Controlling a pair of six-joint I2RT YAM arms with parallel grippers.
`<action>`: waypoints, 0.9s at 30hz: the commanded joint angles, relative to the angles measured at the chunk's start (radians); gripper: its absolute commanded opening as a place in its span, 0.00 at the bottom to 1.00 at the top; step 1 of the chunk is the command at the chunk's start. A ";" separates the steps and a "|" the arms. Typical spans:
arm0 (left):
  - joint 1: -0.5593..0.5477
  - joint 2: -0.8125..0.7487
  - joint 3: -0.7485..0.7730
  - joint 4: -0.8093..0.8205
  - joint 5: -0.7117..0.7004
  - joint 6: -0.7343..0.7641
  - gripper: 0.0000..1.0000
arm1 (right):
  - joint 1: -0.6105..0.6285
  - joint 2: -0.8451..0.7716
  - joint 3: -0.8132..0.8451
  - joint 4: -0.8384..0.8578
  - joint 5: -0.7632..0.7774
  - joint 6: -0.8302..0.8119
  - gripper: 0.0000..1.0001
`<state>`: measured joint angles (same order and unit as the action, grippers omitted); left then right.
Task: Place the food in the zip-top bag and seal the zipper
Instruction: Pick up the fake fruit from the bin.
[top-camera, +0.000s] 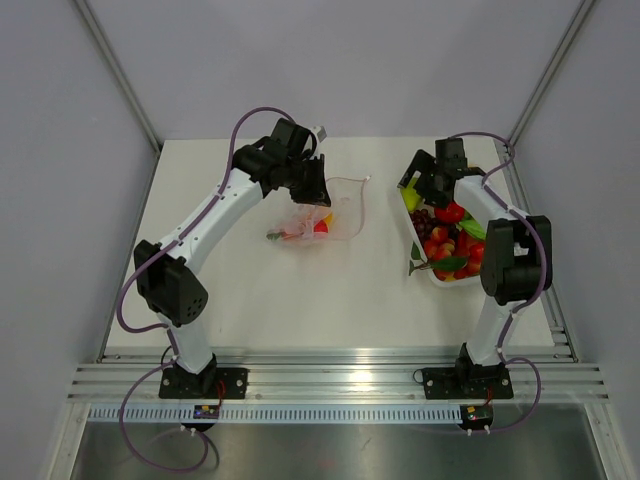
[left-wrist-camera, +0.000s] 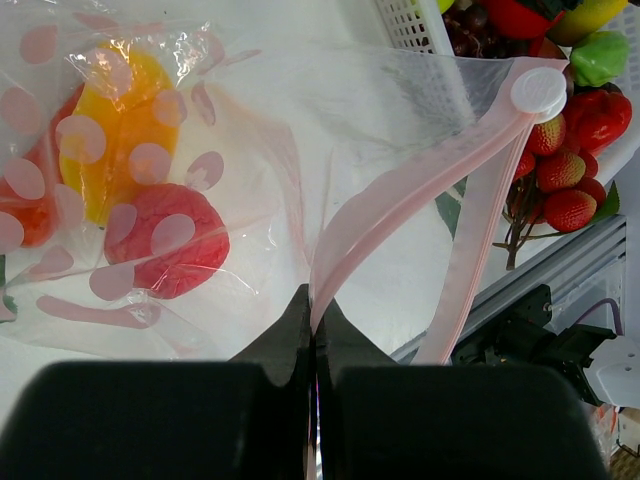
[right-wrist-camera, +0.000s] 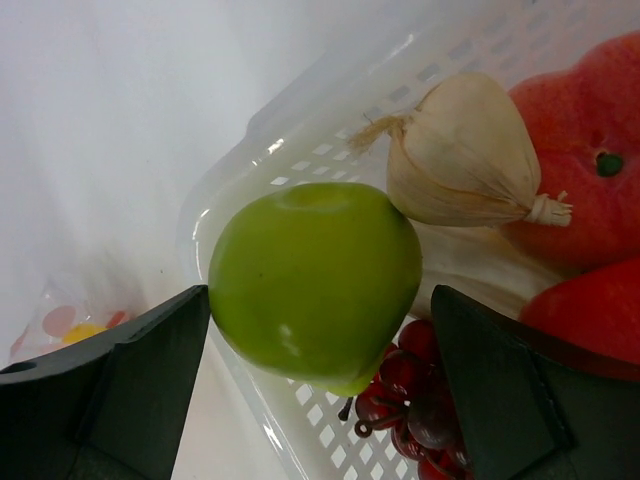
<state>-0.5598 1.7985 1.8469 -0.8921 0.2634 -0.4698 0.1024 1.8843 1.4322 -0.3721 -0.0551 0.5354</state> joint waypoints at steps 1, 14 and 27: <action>0.003 -0.056 0.002 0.018 -0.006 0.019 0.00 | -0.006 0.015 0.043 0.062 -0.025 0.028 0.98; -0.003 -0.045 0.003 0.028 -0.001 0.016 0.00 | -0.006 -0.152 -0.091 0.090 -0.011 0.018 0.62; -0.005 -0.012 0.058 -0.002 0.005 0.046 0.00 | -0.006 -0.546 -0.217 -0.003 -0.029 -0.023 0.58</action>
<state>-0.5617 1.7973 1.8469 -0.8925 0.2638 -0.4618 0.1017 1.5173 1.2179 -0.3901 -0.0711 0.5354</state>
